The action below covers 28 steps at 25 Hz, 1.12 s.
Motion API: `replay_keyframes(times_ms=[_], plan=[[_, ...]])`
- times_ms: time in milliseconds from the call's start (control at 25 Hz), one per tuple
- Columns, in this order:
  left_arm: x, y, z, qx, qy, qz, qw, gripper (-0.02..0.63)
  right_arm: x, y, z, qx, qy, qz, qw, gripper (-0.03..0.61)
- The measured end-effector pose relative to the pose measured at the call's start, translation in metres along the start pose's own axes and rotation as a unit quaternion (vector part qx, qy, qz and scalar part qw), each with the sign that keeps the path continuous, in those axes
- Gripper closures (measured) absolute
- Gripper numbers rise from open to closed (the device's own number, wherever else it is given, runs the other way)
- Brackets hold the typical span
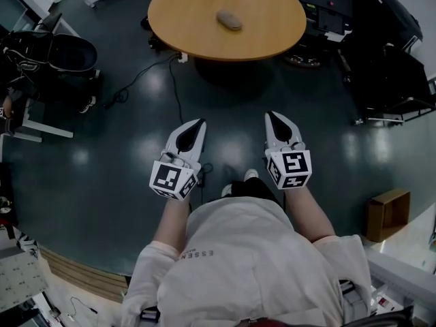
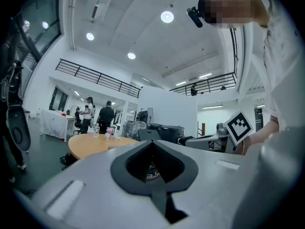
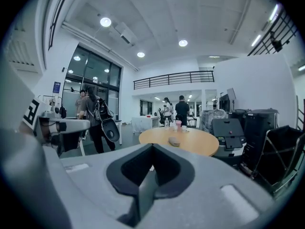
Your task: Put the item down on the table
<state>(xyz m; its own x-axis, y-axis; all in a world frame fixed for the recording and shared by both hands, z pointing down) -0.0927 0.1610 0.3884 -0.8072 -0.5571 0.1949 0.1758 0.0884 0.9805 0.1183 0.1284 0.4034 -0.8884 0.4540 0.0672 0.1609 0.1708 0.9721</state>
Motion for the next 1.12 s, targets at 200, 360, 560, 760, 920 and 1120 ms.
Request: replay_keyframes(times_ms=[200, 360, 560, 760, 920, 1120], plan=[[-0.006, -0.006, 0.013, -0.003, 0.000, -0.008, 1.0000, 0.597, 0.016, 0.008, 0.009, 0.009, -0.009, 0.003, 1.000, 0.588], [-0.010, -0.002, 0.020, 0.002, 0.003, -0.008, 1.0000, 0.597, 0.023, 0.015, 0.013, 0.015, -0.010, 0.003, 1.000, 0.588], [-0.012, -0.002, 0.024, 0.003, 0.006, -0.011, 0.9999, 0.597, 0.026, 0.017, 0.016, 0.017, -0.010, -0.003, 1.000, 0.588], [-0.016, -0.003, 0.027, -0.001, 0.006, -0.013, 0.9999, 0.595, 0.029, 0.015, 0.020, 0.013, -0.013, -0.001, 1.000, 0.588], [-0.020, -0.002, 0.030, -0.002, 0.007, -0.012, 0.9999, 0.597, 0.030, 0.016, 0.024, 0.014, -0.012, -0.001, 1.000, 0.588], [-0.017, -0.002, 0.025, -0.001, 0.007, -0.010, 0.9999, 0.597, 0.027, 0.015, 0.021, 0.015, -0.011, -0.003, 1.000, 0.588]])
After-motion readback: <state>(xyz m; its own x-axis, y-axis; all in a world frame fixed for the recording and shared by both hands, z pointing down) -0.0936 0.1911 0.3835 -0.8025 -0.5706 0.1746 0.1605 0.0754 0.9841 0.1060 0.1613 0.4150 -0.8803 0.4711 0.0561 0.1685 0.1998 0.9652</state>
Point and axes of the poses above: the fingertips, and each gripper's own axes: z backward along the fingers, x to its left, y out of its underside, the point moved 5 cm from there along z, backward along the fingers, and after that the axes turned 3 degrees about z, right-handed, at the moved point
